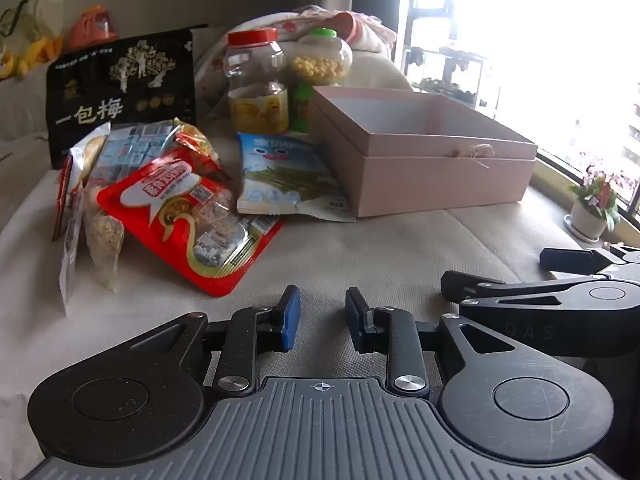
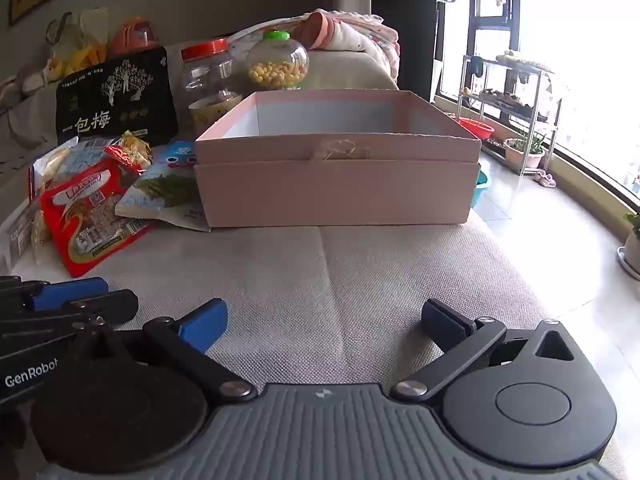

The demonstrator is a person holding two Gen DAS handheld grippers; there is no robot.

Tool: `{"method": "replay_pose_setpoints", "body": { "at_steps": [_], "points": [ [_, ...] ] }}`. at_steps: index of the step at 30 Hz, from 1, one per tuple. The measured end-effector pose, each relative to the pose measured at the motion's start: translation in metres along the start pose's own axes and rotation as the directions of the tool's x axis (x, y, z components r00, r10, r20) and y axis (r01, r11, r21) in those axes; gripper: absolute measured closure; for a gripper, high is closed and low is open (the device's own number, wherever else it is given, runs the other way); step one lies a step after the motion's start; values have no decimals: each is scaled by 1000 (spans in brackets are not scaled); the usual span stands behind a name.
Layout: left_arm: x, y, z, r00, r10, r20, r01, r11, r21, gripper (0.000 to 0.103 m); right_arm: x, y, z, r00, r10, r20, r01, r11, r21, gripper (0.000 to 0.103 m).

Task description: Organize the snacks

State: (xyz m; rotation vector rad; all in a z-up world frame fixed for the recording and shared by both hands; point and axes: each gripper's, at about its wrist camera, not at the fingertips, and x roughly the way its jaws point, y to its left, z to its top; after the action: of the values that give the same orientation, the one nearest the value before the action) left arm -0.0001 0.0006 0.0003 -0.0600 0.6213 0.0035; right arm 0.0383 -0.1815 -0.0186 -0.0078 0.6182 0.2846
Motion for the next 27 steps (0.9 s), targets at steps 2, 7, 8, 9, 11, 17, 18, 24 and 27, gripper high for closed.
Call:
{"method": "replay_pose_setpoints", "body": {
  "at_steps": [2,7,8,9,11,17,18,24,27],
  "points": [
    [0,1,0,1000,-6,1,6,1000,-9,73,0,2,1,999,-31,-11,30,999,-43,0],
    [0,0,0,1000,2,0,-2,1000,3,73,-1,0,1,1000,-20,-6,20,999,-37,0],
    [0,0,0,1000,1,0,-1,1000,2,73,-1,-1,1,1000,-17,-5,17,999,-38,0],
    [0,0,0,1000,1,0,-1,1000,2,73,-2,-3,1,1000,-15,-4,15,999,-37,0],
    [0,0,0,1000,1,0,-1,1000,2,73,0,3,0,1000,-15,-5,15,999,-41,0],
    [0,0,0,1000,2,0,-2,1000,2,73,-1,3,0,1000,-18,-5,17,999,-48,0],
    [0,0,0,1000,2,0,-2,1000,2,73,-1,3,-1,1000,-18,-5,17,999,-48,0],
    [0,0,0,1000,1,0,-1,1000,2,73,0,4,0,1000,-20,-6,20,998,-51,0],
    [0,0,0,1000,1,0,-1,1000,1,73,0,4,0,1000,-21,-6,20,998,-51,0]
  ]
}}
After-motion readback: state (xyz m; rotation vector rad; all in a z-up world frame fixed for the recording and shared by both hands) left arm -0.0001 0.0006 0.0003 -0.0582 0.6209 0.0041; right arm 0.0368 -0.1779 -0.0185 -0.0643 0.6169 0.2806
